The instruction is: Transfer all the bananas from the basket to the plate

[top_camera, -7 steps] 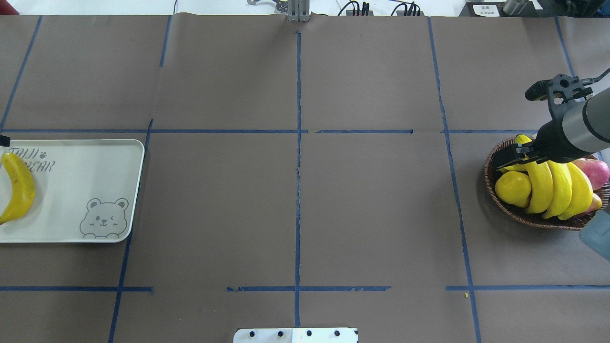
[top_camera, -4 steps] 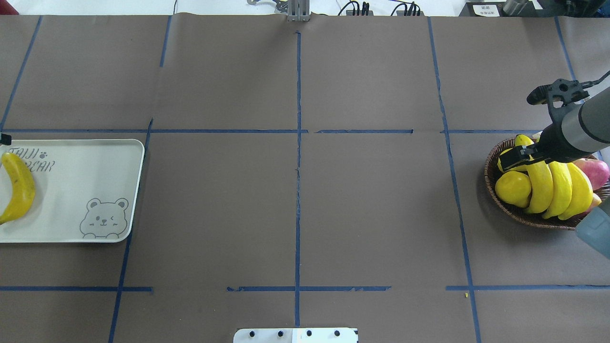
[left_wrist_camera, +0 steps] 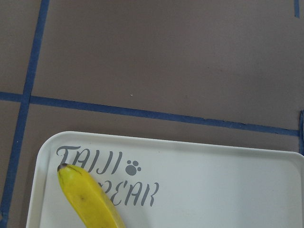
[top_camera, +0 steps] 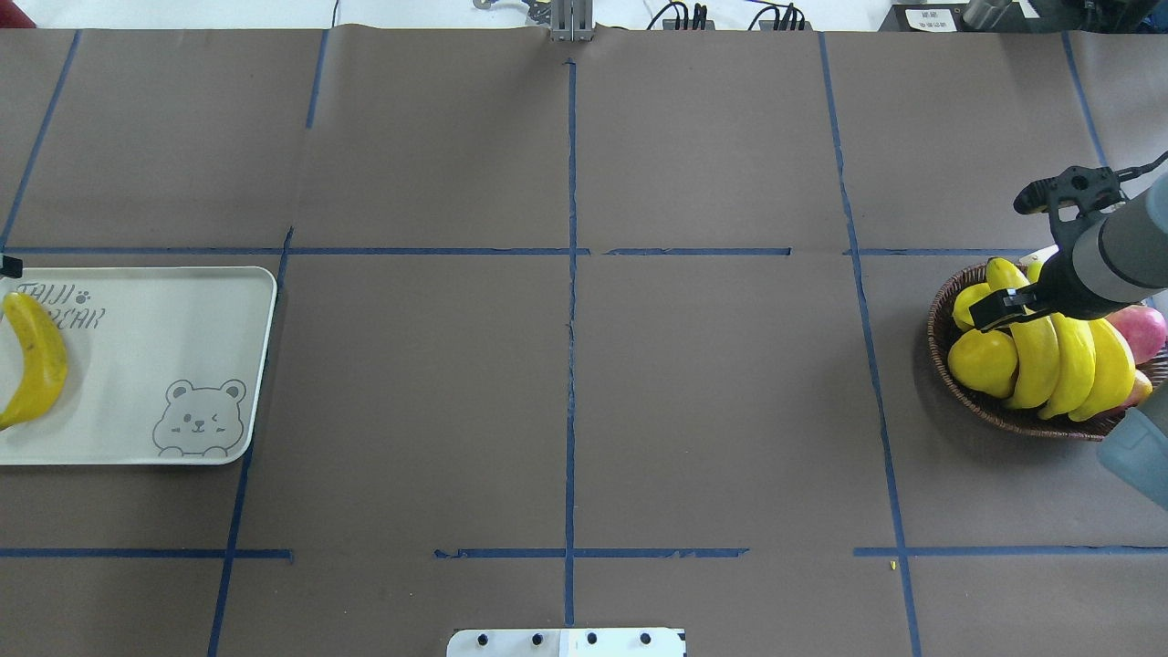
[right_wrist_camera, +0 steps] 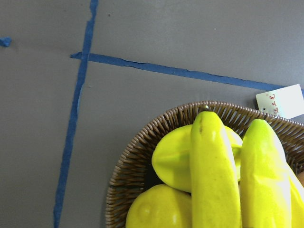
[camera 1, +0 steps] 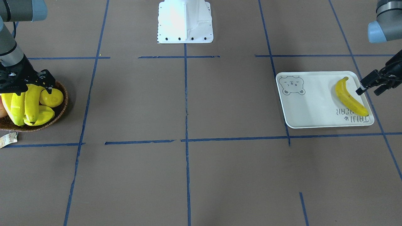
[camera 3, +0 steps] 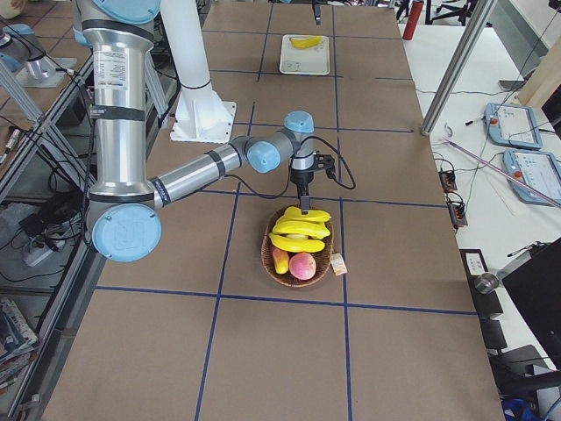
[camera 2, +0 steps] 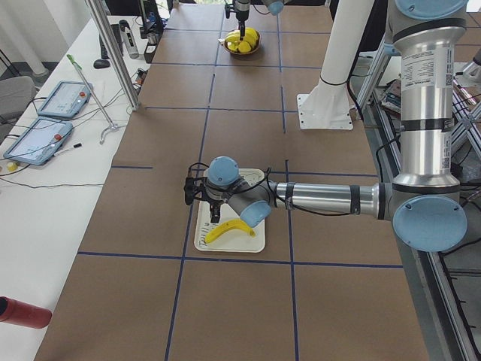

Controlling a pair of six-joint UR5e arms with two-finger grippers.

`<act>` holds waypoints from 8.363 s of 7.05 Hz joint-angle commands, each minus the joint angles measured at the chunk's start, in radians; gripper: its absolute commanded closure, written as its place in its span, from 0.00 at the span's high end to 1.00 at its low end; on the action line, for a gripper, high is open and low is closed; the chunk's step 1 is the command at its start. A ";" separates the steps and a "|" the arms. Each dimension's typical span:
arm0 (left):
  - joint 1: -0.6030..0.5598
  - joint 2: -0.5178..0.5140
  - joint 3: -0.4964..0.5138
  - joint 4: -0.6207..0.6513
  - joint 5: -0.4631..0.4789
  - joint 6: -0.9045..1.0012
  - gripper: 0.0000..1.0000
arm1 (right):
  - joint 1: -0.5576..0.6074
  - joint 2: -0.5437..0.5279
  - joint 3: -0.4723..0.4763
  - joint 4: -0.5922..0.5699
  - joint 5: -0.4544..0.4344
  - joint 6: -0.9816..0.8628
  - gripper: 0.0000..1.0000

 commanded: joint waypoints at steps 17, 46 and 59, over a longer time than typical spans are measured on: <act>0.000 -0.008 -0.003 0.000 -0.002 0.000 1.00 | -0.015 -0.004 -0.029 -0.053 -0.014 -0.018 0.02; 0.693 -0.684 -0.104 -0.232 0.448 -1.111 0.58 | -0.335 0.627 0.040 0.048 0.063 0.561 0.01; 0.505 -0.514 -0.253 0.311 0.307 -0.843 0.00 | -0.280 0.477 0.241 0.034 0.071 0.607 1.00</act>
